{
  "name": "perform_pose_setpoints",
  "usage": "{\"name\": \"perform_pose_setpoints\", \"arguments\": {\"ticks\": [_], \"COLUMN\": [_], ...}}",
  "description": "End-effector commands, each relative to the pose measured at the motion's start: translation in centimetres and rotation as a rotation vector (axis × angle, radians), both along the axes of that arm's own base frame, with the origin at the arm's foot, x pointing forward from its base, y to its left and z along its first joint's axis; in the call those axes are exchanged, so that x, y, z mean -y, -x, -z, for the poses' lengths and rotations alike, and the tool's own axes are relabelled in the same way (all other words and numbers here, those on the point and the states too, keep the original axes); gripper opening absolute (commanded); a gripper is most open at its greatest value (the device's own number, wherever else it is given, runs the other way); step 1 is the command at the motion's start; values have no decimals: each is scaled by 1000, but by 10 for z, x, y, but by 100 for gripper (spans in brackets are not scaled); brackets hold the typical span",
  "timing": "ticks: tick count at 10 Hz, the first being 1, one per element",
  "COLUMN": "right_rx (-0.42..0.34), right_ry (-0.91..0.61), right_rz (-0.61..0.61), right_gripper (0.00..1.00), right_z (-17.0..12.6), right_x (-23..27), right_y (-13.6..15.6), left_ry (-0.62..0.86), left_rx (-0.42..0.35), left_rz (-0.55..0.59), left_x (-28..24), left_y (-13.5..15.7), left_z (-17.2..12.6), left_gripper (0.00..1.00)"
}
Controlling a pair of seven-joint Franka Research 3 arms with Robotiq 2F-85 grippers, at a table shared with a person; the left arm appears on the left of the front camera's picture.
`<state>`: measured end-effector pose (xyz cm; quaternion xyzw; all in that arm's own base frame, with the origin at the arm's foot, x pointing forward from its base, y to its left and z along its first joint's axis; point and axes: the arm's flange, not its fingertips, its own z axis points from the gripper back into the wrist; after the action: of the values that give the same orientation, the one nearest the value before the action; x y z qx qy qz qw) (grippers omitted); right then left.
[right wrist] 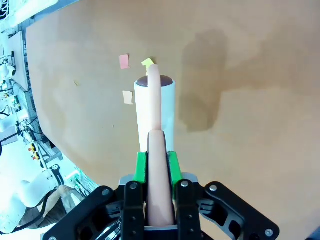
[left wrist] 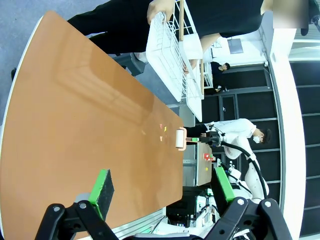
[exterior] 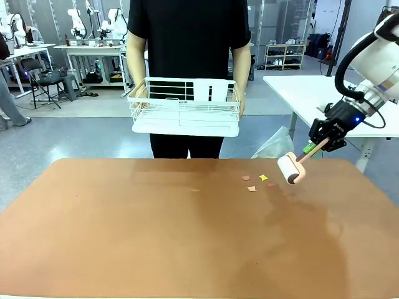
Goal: Clean the table.
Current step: Clean the table with the Lint Roller when the human lifts the Dish drying rack.
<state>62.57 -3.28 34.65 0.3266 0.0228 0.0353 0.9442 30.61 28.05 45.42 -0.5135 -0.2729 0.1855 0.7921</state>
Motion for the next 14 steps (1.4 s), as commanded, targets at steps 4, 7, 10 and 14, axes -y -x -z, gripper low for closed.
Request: {"name": "perform_pose_setpoints", "arguments": {"ticks": [4,7,10,14], "right_rx": [42,26,-32,-148], "right_ry": [-122,-151,-168,-170], "right_rz": [-14,6,14,13], "right_gripper": [21,21,21,21], "right_z": [18,34,60,102], "right_x": [14,18,20,2], "right_y": [-16,-28,-32,-43], "left_ry": [10,10,10,10], "left_rx": [35,35,35,35], "left_rz": [3,3,3,3], "left_x": [-1,-1,-1,-1], "left_y": [3,3,3,3], "left_z": [0,0,0,0], "left_gripper": [100,100,100,100]}}
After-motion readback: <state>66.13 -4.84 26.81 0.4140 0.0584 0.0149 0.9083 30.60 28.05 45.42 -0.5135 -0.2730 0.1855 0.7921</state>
